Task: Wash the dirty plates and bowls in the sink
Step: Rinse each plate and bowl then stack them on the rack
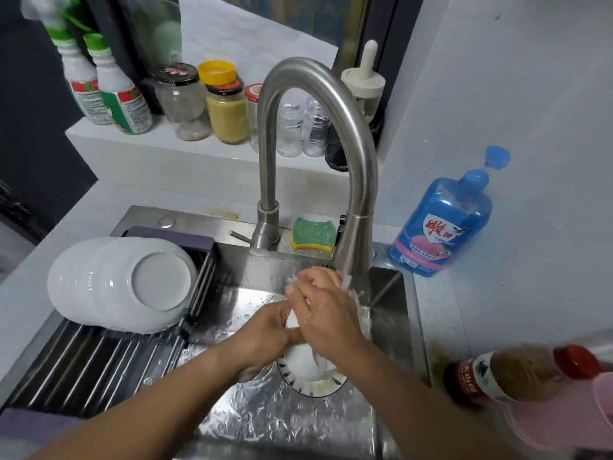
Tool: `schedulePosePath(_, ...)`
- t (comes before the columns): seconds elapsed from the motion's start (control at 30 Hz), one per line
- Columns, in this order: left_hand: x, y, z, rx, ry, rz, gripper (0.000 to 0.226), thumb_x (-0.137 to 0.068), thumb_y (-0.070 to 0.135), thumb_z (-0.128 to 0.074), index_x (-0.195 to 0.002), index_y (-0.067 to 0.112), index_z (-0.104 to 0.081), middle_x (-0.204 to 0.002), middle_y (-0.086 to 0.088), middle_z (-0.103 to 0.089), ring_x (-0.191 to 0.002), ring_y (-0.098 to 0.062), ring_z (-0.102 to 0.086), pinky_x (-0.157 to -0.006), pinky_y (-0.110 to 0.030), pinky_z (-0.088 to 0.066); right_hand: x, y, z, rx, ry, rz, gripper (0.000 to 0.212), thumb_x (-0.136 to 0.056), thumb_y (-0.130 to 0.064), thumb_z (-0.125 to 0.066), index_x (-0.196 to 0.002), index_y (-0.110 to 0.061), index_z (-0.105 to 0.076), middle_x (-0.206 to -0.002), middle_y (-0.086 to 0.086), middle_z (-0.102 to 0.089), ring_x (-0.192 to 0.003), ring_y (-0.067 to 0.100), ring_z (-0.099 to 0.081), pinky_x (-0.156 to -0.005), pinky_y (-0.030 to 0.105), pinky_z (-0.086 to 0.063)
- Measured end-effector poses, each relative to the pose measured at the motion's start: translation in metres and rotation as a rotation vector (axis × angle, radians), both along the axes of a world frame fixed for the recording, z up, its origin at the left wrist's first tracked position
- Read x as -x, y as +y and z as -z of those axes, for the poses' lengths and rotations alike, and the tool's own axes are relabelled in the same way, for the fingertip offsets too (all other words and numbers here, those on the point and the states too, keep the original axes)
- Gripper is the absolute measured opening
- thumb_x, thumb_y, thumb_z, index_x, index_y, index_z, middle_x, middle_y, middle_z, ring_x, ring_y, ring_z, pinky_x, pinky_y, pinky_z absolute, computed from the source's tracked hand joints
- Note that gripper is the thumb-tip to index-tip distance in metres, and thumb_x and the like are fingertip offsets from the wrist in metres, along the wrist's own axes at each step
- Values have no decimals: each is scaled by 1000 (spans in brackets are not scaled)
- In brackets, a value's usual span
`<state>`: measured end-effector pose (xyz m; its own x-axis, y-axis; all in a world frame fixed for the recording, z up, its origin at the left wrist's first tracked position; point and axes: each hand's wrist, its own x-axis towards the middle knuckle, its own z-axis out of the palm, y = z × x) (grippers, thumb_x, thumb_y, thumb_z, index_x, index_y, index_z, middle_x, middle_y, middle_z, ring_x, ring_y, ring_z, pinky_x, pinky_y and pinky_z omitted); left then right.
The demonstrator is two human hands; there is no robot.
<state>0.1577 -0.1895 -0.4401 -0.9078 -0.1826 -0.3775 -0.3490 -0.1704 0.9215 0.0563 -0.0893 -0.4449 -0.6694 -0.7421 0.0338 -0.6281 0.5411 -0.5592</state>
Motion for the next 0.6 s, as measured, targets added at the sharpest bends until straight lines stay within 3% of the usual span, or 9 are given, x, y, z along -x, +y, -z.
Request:
schedulePosePath(0.07, -6, -4, -2, -129, -19, -16, 19, -93, -3, -66, -111, -1, -67, -104, -21, -76, -93, -29, -75, -74, -32, -60, 6, -1, -4, -21, -66, 31, 57, -101, -61, -25, -110, -27, -70, -113, -11, -60, -101, 5, -50, -100, 43, -45)
schedulePosePath(0.13, -13, -8, 0, -214, -38, -39, 29, -92, 0, -68, -121, -1, -65, -115, -22, -74, -105, -33, -72, -93, -50, -58, 18, 0, -14, -74, -265, 166, 49, -103, -61, -30, -113, -29, -65, -99, 0, -61, -92, 17, -58, -92, 38, -50)
schedulePosePath(0.2, -19, -12, 0, -246, -46, -81, 34, -92, 2, -68, -125, 1, -64, -117, -21, -73, -106, -33, -72, -97, -54, -55, 33, 2, -16, -90, -476, 384, 54, -103, -58, -37, -118, -14, -65, -88, 5, -57, -88, 26, -58, -83, 31, -47)
schedulePosePath(0.27, -24, -14, 1, -299, -33, -133, 37, -92, -1, -67, -129, 2, -62, -116, -21, -73, -101, -31, -73, -85, -45, -62, 45, 5, -17, -156, -558, 462, 48, -108, -37, -40, -118, 4, -63, -87, 5, -56, -89, 27, -60, -80, 31, -46)
schedulePosePath(0.33, -29, -16, 0, -381, -28, -201, 38, -92, -5, -64, -129, 1, -61, -113, -21, -74, -91, -26, -75, -65, -29, -62, 50, 5, -12, -224, -621, 597, 34, -108, -20, -41, -122, 4, -61, -105, 11, -64, -102, 27, -63, -82, 30, -47)
schedulePosePath(0.4, -33, -20, 2, -461, -29, -220, 42, -91, -6, -63, -132, 0, -59, -117, -23, -72, -95, -28, -75, -65, -29, -62, 53, 4, -11, -133, -750, 713, 28, -106, -25, -47, -120, -5, -62, -116, 19, -64, -110, 36, -62, -91, 38, -49)
schedulePosePath(0.5, -32, -31, -5, -519, -72, -115, 44, -92, -1, -65, -135, 3, -56, -121, -24, -70, -101, -34, -73, -71, -38, -65, 61, 4, -4, -103, -798, 729, 25, -105, -25, -50, -112, -3, -58, -110, 17, -65, -105, 33, -63, -100, 43, -52)
schedulePosePath(0.53, -29, -35, -8, -529, -89, -58, 40, -95, 6, -63, -135, 4, -56, -117, -23, -71, -97, -32, -74, -69, -38, -65, 62, 1, -5, -154, -784, 685, 27, -104, -25, -50, -114, -1, -59, -108, 15, -65, -105, 33, -65, -100, 44, -53)
schedulePosePath(0.6, -19, -41, -18, -523, -124, 49, 40, -102, 27, -56, -137, 7, -56, -116, -21, -71, -95, -31, -74, -69, -40, -65, 57, -4, -20, -130, -798, 601, 26, -103, -37, -56, -116, -14, -55, -109, 12, -64, -110, 33, -64, -98, 43, -52)
